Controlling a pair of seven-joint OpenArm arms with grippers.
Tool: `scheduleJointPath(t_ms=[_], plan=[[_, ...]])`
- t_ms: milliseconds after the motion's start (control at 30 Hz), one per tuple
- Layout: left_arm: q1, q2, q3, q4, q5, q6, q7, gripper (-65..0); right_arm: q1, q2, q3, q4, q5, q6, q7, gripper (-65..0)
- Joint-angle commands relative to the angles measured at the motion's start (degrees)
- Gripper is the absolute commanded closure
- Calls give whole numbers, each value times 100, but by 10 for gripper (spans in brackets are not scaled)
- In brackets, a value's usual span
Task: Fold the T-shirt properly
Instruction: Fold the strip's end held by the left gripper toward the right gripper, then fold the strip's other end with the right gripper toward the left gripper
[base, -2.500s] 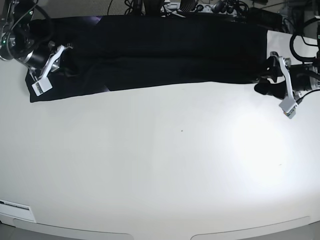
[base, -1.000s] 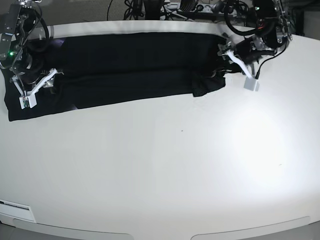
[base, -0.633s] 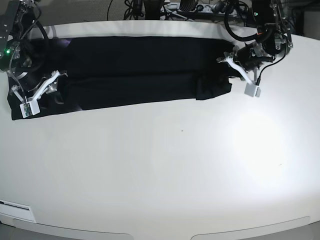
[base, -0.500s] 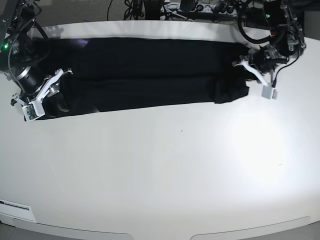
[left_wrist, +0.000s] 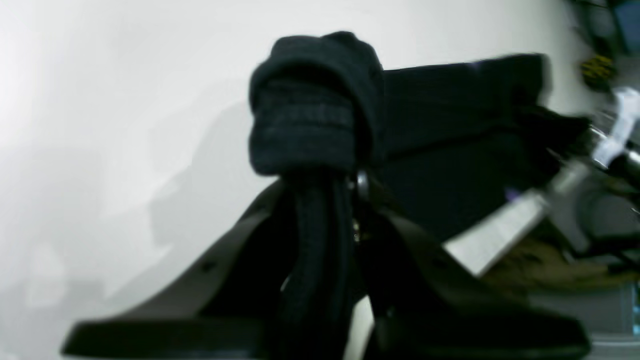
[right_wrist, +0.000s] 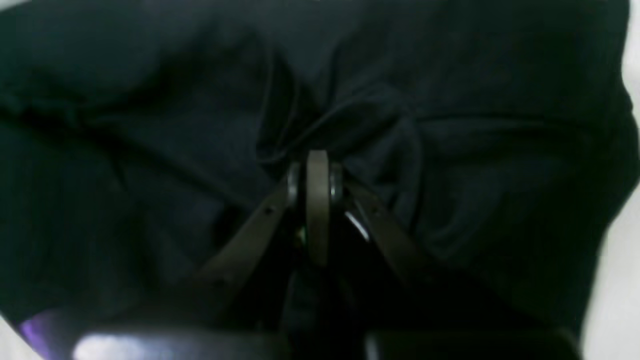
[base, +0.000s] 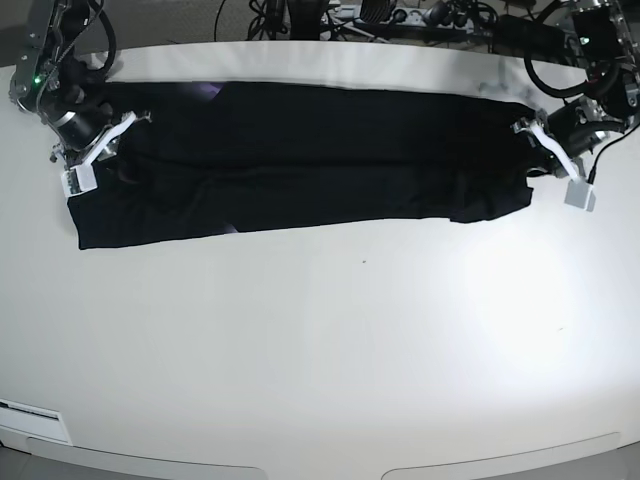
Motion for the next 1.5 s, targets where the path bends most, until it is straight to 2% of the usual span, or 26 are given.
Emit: scheduleJointPath(t_ms=[0,33,67,133,267,467,600,700,867,1000,1100,1167,1200,1267,1467], plan=[[-33,-96,-35,85,-446,-149,0,0,151,63,17,-164,-76,-28,-146,0],[-35,-94,-35,85,-885,-317,164,0,221,63,17,-308,20,-26,-243,0],[-37,-79,-35,87,-936,-509,376,0,254,63,17,-367,94,-26,-343,0],[-90,85,-33,243,-936,-575,400,0,262,68,17,-341,249,-26,-481,0],[-203,619,118,549,-936,-605,341,0,260,61,17,-157,348,-15,-741,0],[-487,1521,874,520,-936,-1081,267,0,229,74,17,55,525,-17,-994,0],[-693,1926,1427,398,118,-1081,-398,0,229,76,17,55,525,-17,-999,0],[-769,2085,1751,184,833,-1081,-870,0,229,76,17,55,531,-22,-1086,0],[-780,2144,2295,-190,879,-1081,-1027,0,236,79,17,55,649,-17,-1086,0],[-796,2144,2557,-225,876,-1081,-1469,-8,247,79,17,55,706,-17,-1150,-15],[-879,2181,2592,-225,876,-1081,-1482,-229,247,81,17,55,994,-15,-1394,-232],[-927,2223,2594,-225,855,-1081,-1484,-353,245,90,17,55,1086,-13,-1447,-332],[-953,2260,2594,-225,848,-1081,-1484,-376,247,92,17,55,1084,-11,-1445,-347],[-973,2317,2594,-225,852,-966,-1484,-377,249,94,17,55,1088,-11,-1443,-346],[-970,2315,2592,-225,750,-964,-1399,-373,249,94,17,55,1104,-11,-1440,-346]])
